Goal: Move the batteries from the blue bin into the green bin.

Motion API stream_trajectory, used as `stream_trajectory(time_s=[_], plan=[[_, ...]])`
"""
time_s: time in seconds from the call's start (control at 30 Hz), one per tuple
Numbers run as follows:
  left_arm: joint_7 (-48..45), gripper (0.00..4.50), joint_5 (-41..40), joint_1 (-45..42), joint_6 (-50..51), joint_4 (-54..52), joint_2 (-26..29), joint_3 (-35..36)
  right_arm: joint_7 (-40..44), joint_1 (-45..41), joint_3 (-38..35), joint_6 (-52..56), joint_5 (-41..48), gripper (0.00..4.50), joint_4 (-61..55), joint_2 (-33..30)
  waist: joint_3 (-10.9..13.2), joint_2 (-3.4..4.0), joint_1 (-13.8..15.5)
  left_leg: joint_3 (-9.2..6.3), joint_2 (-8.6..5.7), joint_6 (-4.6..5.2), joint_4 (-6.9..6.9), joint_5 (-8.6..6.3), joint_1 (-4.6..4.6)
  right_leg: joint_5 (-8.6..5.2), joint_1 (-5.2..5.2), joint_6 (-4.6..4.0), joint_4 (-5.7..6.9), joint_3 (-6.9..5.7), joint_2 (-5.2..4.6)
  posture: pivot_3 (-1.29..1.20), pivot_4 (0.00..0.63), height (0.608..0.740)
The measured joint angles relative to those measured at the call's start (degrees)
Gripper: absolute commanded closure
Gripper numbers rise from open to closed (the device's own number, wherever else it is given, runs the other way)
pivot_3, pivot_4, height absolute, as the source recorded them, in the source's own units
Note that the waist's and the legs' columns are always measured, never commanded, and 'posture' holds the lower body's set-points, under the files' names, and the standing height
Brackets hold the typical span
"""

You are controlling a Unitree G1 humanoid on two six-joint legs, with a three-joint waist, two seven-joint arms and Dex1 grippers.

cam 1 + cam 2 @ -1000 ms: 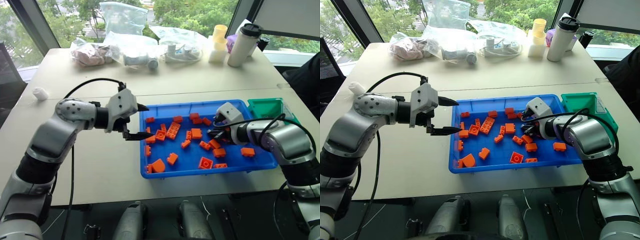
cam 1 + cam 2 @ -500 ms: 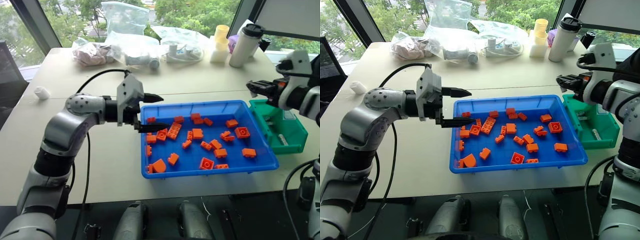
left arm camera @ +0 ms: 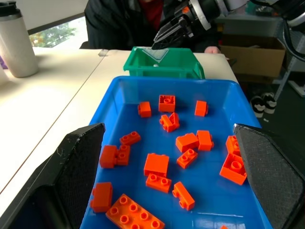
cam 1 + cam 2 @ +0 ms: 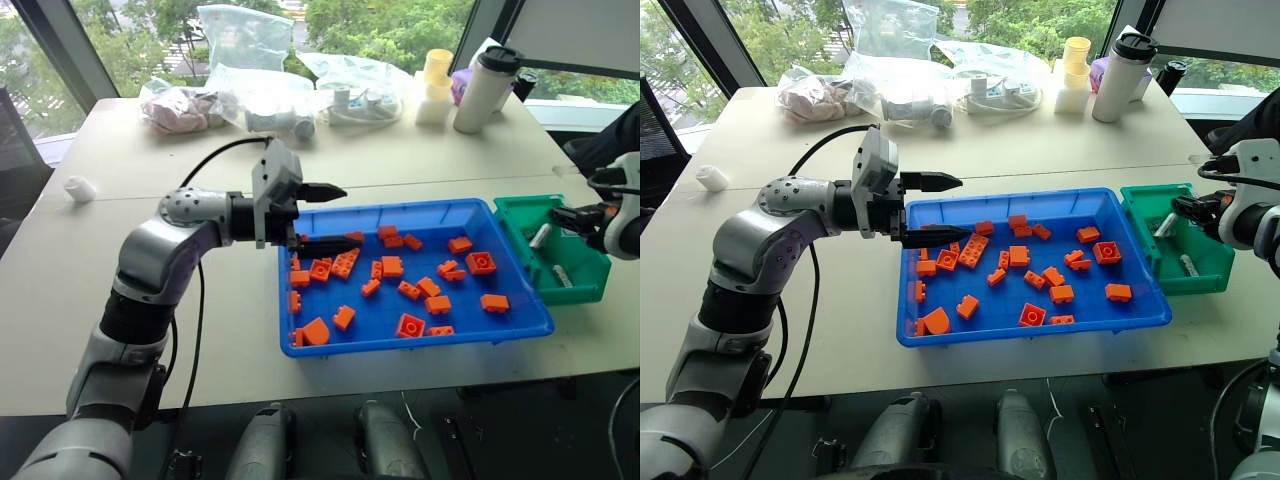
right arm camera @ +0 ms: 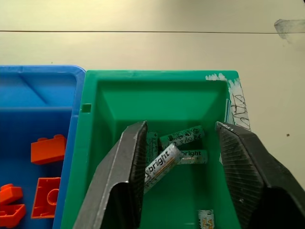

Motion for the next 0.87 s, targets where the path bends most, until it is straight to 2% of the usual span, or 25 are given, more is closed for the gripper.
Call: stream_trajectory(time_s=[0.03,0.07,0.23,0.43,0.53,0.67,0.77,0.87], plan=[[0.1,0.0,0.0,0.0,0.0,0.1,0.0,0.0,-0.1,0.0,0.1,0.0,0.0,0.05,0.0,0.0,0.0,0.0,0.0,0.0,0.0,0.0,0.0,0.0,0.0,0.0,0.0,0.0,0.0,0.0,0.0,0.0,0.15,0.74],[0.2,0.0,0.0,0.0,0.0,0.2,0.0,0.0,-0.4,0.0,0.1,-0.1,0.0,0.02,0.0,0.0,0.0,0.0,0.0,0.0,0.0,0.0,0.0,0.0,0.0,0.0,0.0,0.0,0.0,0.0,0.0,0.0,0.15,0.74],[0.2,0.0,-0.1,0.0,0.0,0.3,0.7,0.2,0.0,-1.0,0.1,-2.8,0.2,0.02,0.2,0.1,0.0,0.0,-0.1,-0.01,0.0,0.0,-0.01,0.0,0.0,0.0,0.0,0.0,0.0,0.0,0.02,0.0,0.15,0.74],[-1.2,0.0,-0.4,2.3,0.7,-0.9,8.2,3.3,14.0,7.8,-1.1,-7.7,9.0,0.02,-15.0,-0.3,0.0,0.0,-0.2,-0.05,0.09,0.0,-0.09,-0.01,0.01,0.0,-0.01,0.0,-0.02,-0.03,0.08,0.0,0.15,0.74],[-1.4,0.0,-0.1,8.2,0.8,-2.2,14.0,6.5,16.7,14.6,-4.6,-7.9,12.0,0.02,-20.8,0.1,0.0,0.0,-0.1,-0.05,0.07,0.0,-0.08,-0.01,0.01,0.0,0.01,0.0,-0.05,-0.03,0.03,0.0,0.15,0.74],[-0.6,0.0,-1.7,16.5,5.2,-6.8,20.7,13.1,23.1,26.9,-13.8,-6.8,15.0,0.02,-24.6,-1.1,0.0,-0.03,0.5,-0.1,0.03,0.03,-0.06,-0.02,-0.03,0.0,0.09,0.0,-0.17,-0.07,-0.06,0.0,0.15,0.74],[0.6,0.0,-4.7,20.3,8.7,-10.7,22.3,17.0,27.7,31.5,-17.7,-6.5,16.3,0.02,-25.3,-3.4,0.0,-0.03,0.5,-0.09,0.04,0.04,-0.02,-0.03,0.23,0.0,0.41,0.0,-0.21,-0.07,-0.09,0.0,0.15,0.74],[1.7,0.0,-7.2,22.4,11.3,-13.4,22.5,18.3,30.5,31.8,-19.7,-7.1,17.0,0.02,-24.5,-6.3,0.0,-0.04,0.2,-0.17,0.07,0.05,-0.05,-0.05,0.53,-0.01,0.77,-0.02,-0.31,-0.15,-0.08,0.0,0.15,0.74]])
